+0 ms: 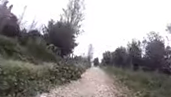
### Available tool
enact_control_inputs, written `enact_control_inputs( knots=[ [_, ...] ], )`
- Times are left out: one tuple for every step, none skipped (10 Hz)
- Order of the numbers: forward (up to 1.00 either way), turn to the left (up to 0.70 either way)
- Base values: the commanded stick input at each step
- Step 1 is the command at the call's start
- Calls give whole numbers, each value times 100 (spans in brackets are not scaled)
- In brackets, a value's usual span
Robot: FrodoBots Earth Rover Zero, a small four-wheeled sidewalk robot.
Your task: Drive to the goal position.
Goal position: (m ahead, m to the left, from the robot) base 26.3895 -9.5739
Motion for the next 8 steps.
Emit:
enact_control_inputs(
  knots=[
    [50,0],
    [50,0],
    [50,-38],
    [50,-50],
    [50,-15],
    [50,0],
    [50,0],
    [50,0]
  ],
)
